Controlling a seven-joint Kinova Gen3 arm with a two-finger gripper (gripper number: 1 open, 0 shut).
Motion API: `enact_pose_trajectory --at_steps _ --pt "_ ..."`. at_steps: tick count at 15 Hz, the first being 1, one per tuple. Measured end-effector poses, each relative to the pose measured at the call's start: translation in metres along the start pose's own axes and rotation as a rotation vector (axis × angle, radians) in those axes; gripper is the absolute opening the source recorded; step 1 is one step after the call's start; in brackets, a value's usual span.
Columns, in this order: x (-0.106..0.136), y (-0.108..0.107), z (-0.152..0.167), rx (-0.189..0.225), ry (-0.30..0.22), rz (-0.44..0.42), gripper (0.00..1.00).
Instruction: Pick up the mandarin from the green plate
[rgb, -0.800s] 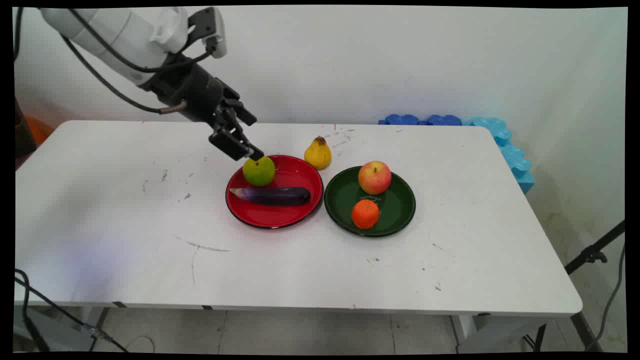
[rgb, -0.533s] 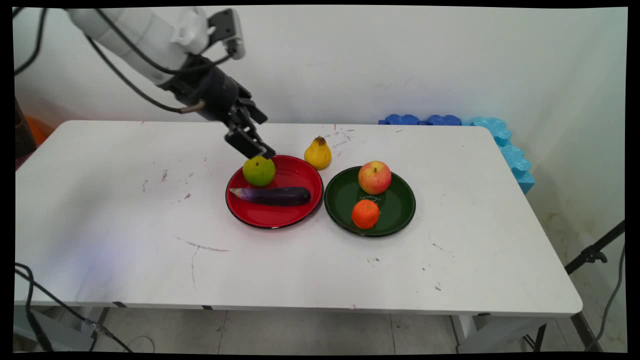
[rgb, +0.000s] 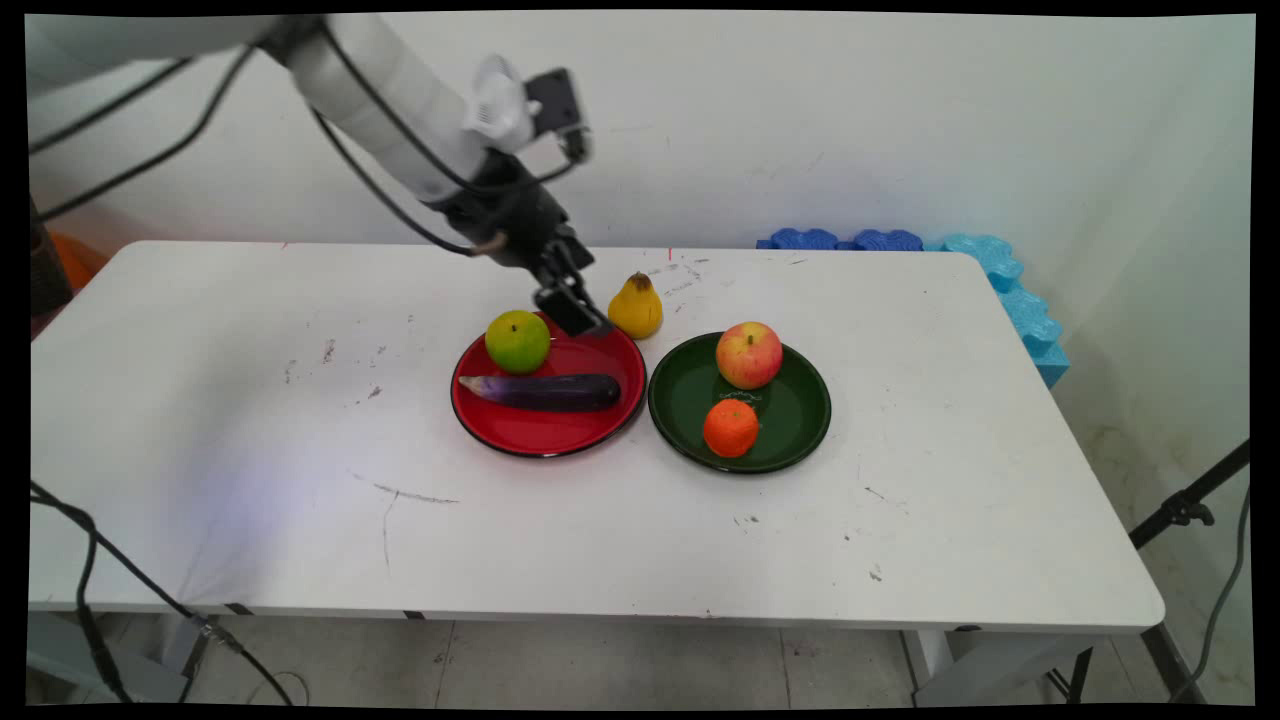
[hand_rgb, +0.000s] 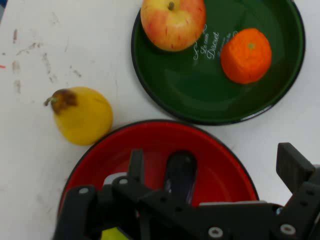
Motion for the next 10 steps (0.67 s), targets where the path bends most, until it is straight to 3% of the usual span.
enact_pose_trajectory --at_steps 10 --pt "0.041 0.023 0.123 -0.089 -0.066 -0.048 1.0"
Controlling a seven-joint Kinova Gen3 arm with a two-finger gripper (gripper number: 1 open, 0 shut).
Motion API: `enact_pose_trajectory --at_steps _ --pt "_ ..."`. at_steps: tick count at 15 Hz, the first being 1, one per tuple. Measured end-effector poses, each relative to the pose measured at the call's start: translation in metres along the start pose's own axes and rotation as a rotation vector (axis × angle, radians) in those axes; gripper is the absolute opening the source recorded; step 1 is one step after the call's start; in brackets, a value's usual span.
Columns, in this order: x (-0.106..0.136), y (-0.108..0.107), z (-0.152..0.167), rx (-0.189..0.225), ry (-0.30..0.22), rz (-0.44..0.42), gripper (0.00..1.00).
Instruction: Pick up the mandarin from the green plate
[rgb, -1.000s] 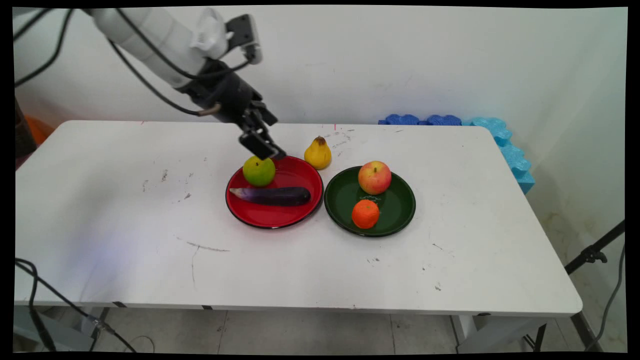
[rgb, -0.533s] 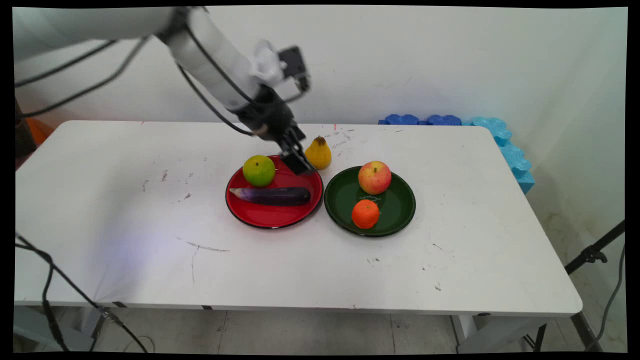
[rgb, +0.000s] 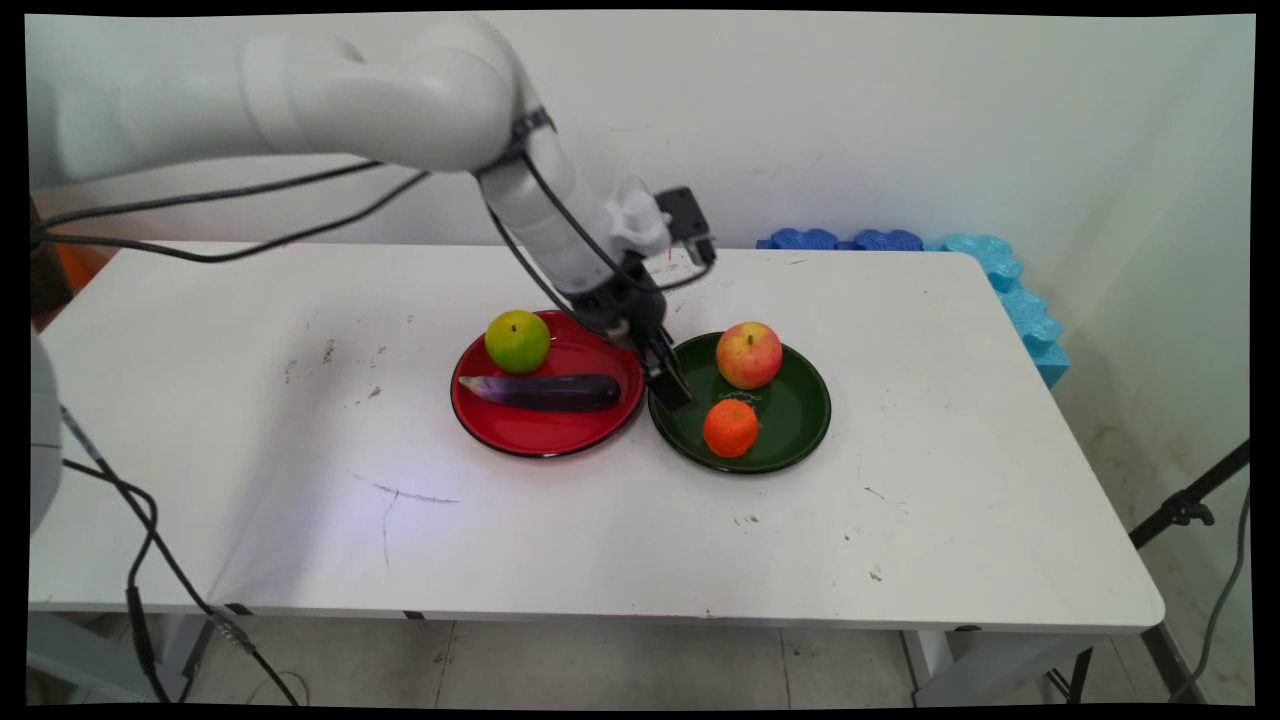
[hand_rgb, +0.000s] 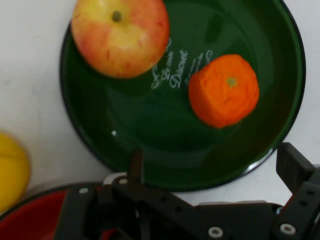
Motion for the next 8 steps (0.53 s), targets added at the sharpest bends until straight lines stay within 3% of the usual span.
enact_pose_trajectory --at_steps 8 --pt "0.018 0.01 0.052 -0.042 0.001 -0.003 1.0"
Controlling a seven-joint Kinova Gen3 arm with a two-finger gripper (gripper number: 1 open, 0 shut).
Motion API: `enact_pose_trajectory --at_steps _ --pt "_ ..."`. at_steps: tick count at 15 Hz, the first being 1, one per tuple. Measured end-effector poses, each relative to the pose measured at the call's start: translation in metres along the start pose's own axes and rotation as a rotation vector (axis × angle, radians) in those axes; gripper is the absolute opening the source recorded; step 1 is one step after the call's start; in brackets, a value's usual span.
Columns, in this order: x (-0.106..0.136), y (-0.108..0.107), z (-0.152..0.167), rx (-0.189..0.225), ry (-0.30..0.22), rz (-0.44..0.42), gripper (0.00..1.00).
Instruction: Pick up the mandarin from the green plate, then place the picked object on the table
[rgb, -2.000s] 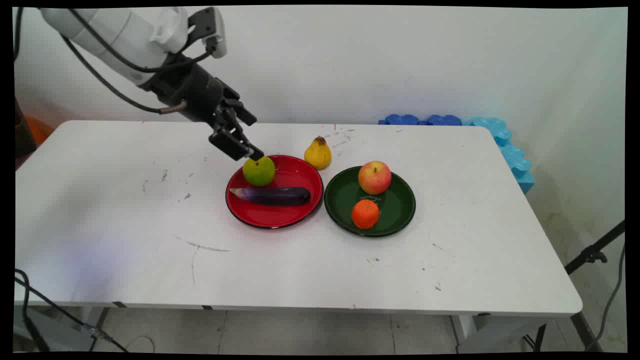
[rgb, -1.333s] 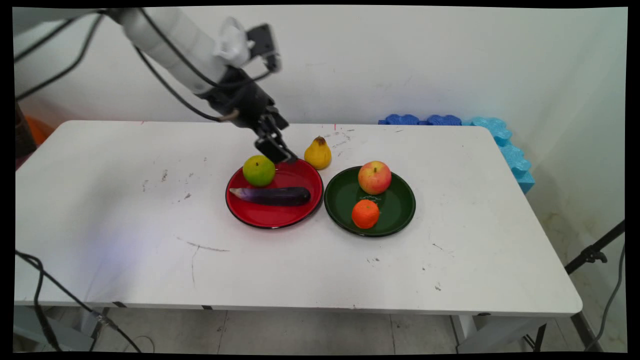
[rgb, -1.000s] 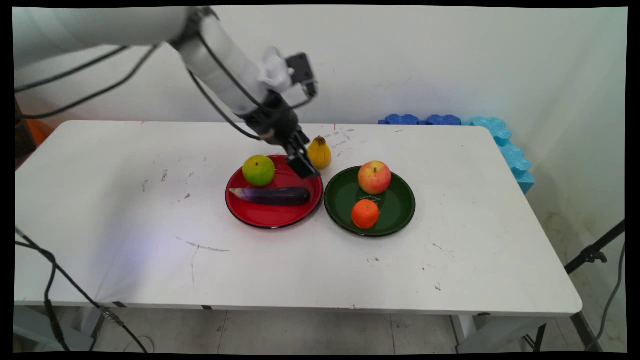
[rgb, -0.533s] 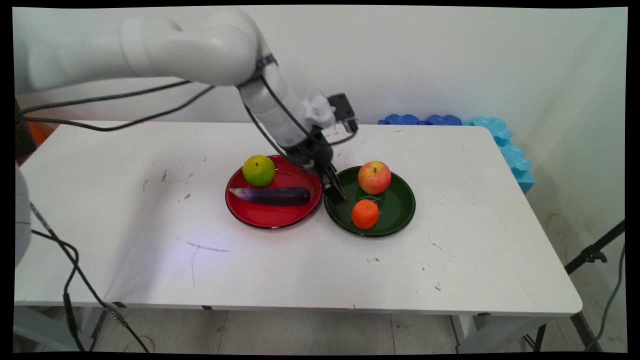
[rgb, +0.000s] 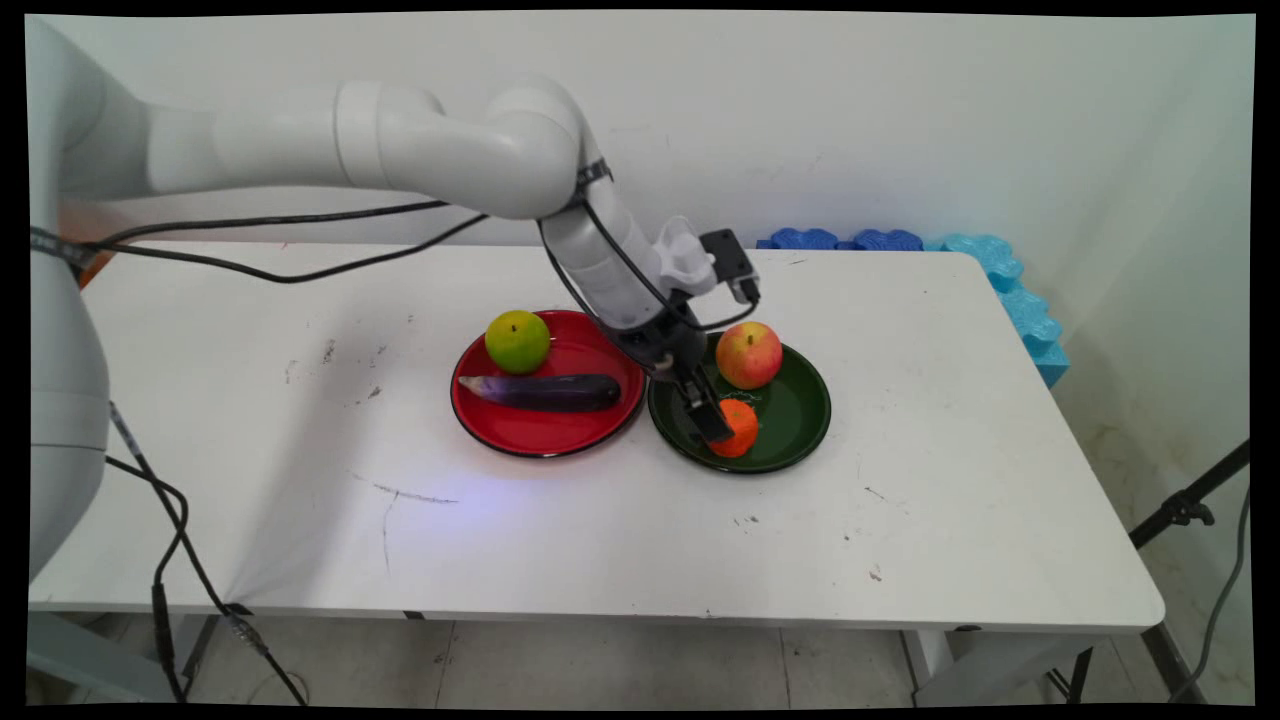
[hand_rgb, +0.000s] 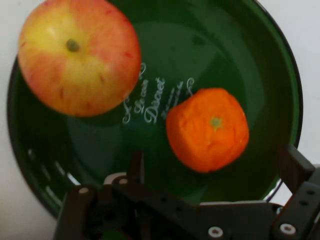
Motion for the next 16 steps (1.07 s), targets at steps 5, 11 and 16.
enact_pose_trajectory --at_steps 5,11,16 --pt "0.007 0.004 0.02 -0.01 0.008 0.006 1.0" --pt "0.01 0.004 0.032 -0.003 0.01 0.024 0.0" --pt "0.013 0.002 0.029 0.013 0.014 0.04 0.0"
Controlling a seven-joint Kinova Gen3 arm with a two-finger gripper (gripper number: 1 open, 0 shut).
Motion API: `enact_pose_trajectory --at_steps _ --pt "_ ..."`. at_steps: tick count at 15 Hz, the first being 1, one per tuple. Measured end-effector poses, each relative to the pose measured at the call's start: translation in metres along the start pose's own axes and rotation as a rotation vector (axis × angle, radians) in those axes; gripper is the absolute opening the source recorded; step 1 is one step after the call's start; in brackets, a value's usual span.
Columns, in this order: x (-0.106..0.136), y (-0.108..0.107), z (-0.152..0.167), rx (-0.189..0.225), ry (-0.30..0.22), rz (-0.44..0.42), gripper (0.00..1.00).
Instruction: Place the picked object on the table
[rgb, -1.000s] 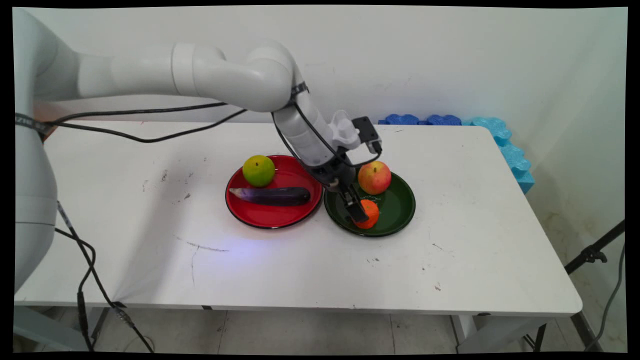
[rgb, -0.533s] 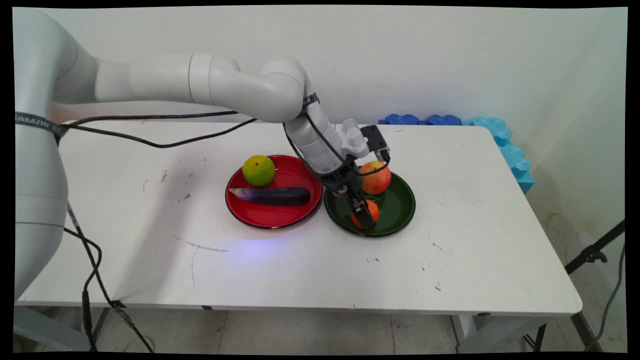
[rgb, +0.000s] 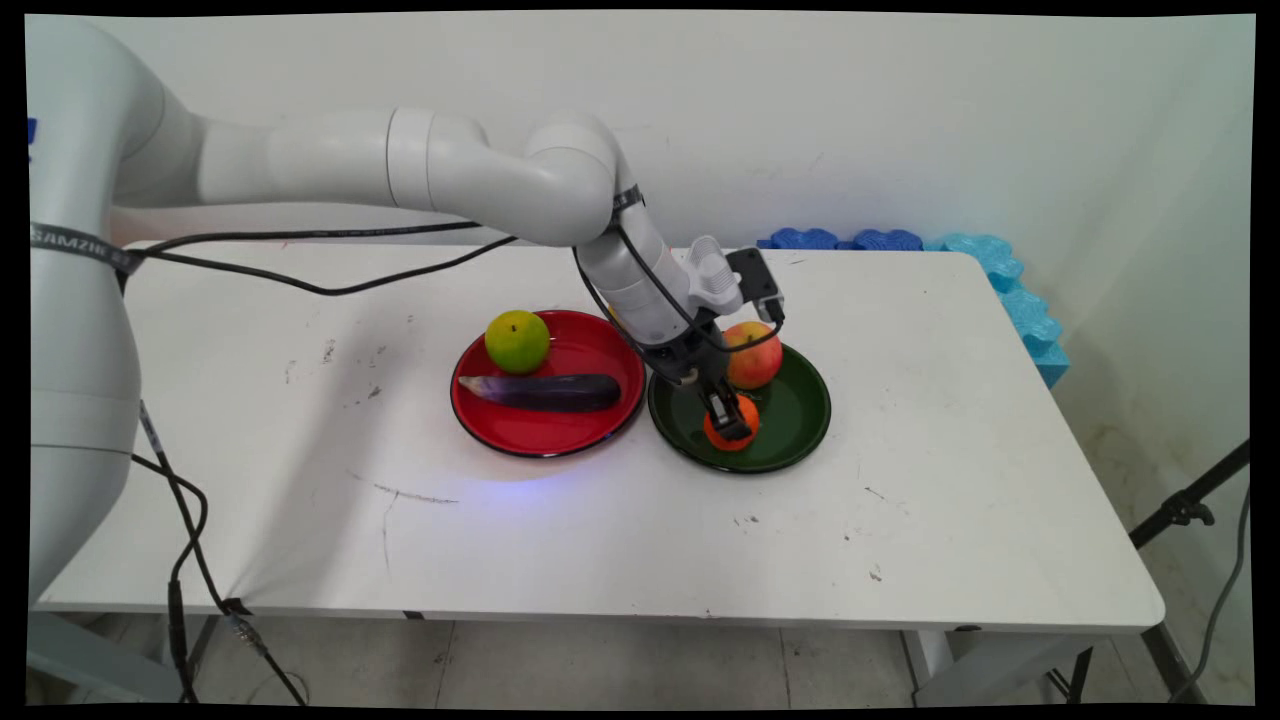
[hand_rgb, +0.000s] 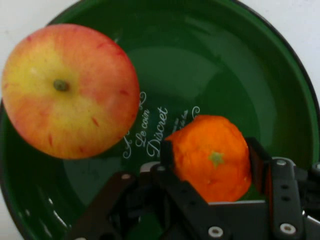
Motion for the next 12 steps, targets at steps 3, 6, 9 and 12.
enact_pose_trajectory --at_steps 3,6,9,12 --pt "0.004 0.0 -0.015 0.018 0.009 0.0 0.0" --pt "0.008 0.002 -0.045 0.036 0.027 0.008 0.0" --pt "0.006 0.01 -0.085 0.041 0.044 0.023 0.0" --pt "-0.008 0.017 -0.117 0.037 0.041 0.035 0.0"
